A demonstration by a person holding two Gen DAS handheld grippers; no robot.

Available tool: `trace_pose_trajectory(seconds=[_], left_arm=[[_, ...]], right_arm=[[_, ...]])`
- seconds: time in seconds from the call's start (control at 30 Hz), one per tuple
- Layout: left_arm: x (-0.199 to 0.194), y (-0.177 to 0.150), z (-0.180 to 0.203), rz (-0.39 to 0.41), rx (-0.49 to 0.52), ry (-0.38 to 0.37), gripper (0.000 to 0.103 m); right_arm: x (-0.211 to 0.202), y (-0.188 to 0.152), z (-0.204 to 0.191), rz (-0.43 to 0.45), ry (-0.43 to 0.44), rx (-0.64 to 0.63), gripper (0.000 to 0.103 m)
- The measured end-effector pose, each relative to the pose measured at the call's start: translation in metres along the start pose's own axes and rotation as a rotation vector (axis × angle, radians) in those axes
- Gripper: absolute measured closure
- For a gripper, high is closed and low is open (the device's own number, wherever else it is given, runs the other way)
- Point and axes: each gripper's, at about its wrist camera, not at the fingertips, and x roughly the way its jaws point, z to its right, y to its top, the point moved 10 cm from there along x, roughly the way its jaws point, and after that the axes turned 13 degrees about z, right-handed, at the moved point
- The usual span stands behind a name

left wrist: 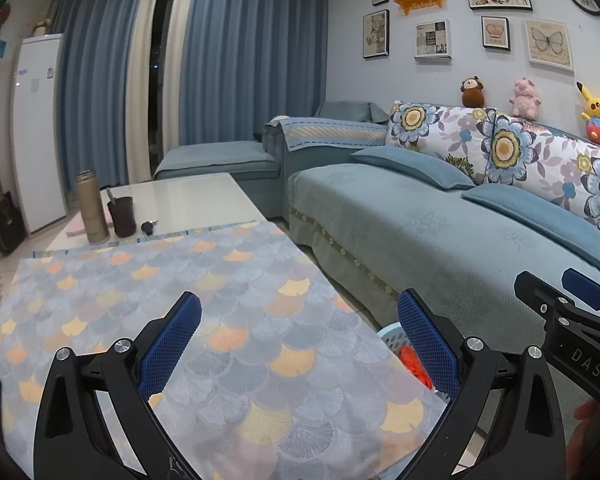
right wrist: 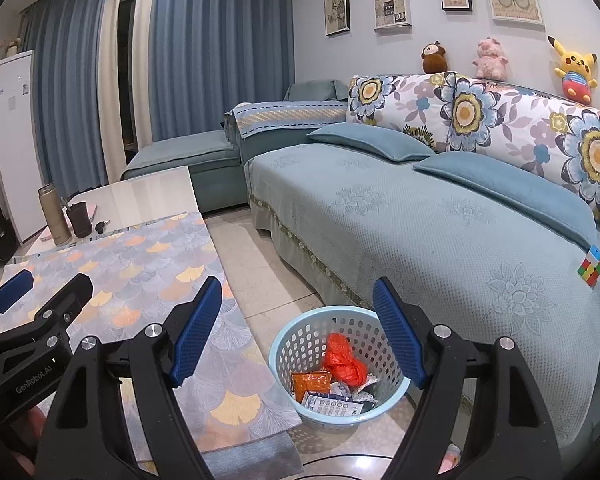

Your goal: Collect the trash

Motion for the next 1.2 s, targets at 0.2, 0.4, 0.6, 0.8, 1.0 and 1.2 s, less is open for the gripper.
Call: trace_pose_trajectory(seconds=[0.2, 0.4, 0.6, 0.8, 1.0, 1.2], left_arm=[[0.000, 0.000, 0.000, 0.001, 0.000, -0.001, 0.008], [0.000, 0.000, 0.001, 0.000, 0.003, 0.001, 0.008], [0.000, -0.001, -0.003, 0.005, 0.009, 0.003, 0.008], [0.000, -0.002, -0.006, 0.010, 0.019, 0.009, 0.008], [0.000, 0.001, -0.012, 0.022, 0.032, 0.018, 0.008], [0.002, 0.003, -0.020, -0.003, -0.004, 0.000, 0.008]], right_arm=[[0.000, 0.000, 0.000, -0.001, 0.000, -0.001, 0.029], [0.000, 0.000, 0.000, -0.001, 0.000, -0.001, 0.029], [0.000, 0.000, 0.000, -0.001, 0.000, 0.000, 0.029], [0.000, 0.000, 0.001, 0.000, 0.000, -0.003, 0.029], [0.000, 0.000, 0.002, -0.001, 0.001, -0.002, 0.029], [0.001, 0.000, 0.002, 0.000, -0.001, -0.002, 0.029]])
